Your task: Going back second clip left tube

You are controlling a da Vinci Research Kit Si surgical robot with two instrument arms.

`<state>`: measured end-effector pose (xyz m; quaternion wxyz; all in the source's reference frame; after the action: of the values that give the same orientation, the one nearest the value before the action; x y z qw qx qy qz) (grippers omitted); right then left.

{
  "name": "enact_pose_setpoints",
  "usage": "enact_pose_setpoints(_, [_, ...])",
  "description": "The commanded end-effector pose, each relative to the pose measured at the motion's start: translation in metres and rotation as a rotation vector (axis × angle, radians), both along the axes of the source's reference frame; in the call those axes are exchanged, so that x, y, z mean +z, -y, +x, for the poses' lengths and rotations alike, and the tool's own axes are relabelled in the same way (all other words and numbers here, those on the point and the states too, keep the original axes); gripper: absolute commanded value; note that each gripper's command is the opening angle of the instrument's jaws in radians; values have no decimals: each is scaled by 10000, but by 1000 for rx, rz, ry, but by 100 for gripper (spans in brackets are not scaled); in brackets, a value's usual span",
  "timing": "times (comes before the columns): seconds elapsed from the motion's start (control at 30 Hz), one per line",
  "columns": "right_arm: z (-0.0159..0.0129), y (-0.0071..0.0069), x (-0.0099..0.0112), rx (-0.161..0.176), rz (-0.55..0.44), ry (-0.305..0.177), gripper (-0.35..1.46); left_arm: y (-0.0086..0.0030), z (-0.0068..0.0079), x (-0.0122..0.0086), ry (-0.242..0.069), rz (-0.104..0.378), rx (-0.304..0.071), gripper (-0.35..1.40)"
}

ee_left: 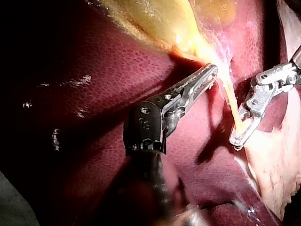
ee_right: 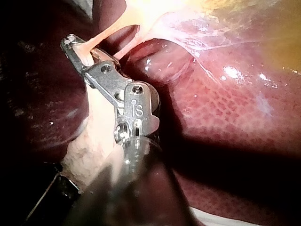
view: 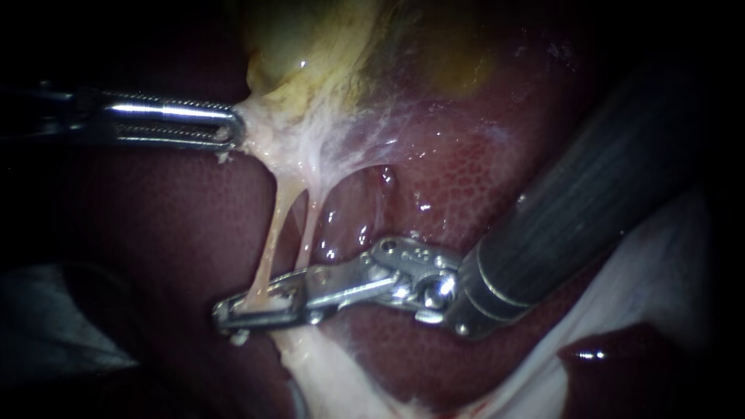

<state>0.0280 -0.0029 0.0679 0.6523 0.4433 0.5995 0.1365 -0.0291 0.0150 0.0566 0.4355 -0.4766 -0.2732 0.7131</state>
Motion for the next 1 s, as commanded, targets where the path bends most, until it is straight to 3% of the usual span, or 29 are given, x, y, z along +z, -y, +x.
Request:
enact_pose_setpoints(0.03, [-1, 0, 0, 0, 0, 0, -35, 0, 0, 0, 0, 0, 0, -35])
enact_pose_setpoints(0.23, [1, -1, -1, 39, -17, 18, 32, 0, 2, 0, 1, 0, 1, -35])
enact_pose_setpoints(0.27, [2, -1, -1, 52, -18, 26, 38, 0, 2, 0, 1, 0, 1, -35])
enact_pose_setpoints(0.33, [5, -2, -1, 110, -27, 62, 47, 0, 2, 0, 1, 0, 1, -35])
enact_pose_setpoints(0.53, [6, -9, 4, 178, -72, 87, 50, 0, 2, -1, 1, 0, 1, -35])
enact_pose_setpoints(0.77, [-12, -34, 4, 235, -126, 125, 50, 1, 3, -1, 1, 0, 1, -35])
enact_pose_setpoints(0.83, [-18, -39, 3, 241, -132, 142, 50, 1, 3, -1, 1, 0, 1, -35])
enact_pose_setpoints(1.0, [-29, -41, 0, 220, -156, 180, 50, 1, 4, -1, 1, 0, 2, -35])
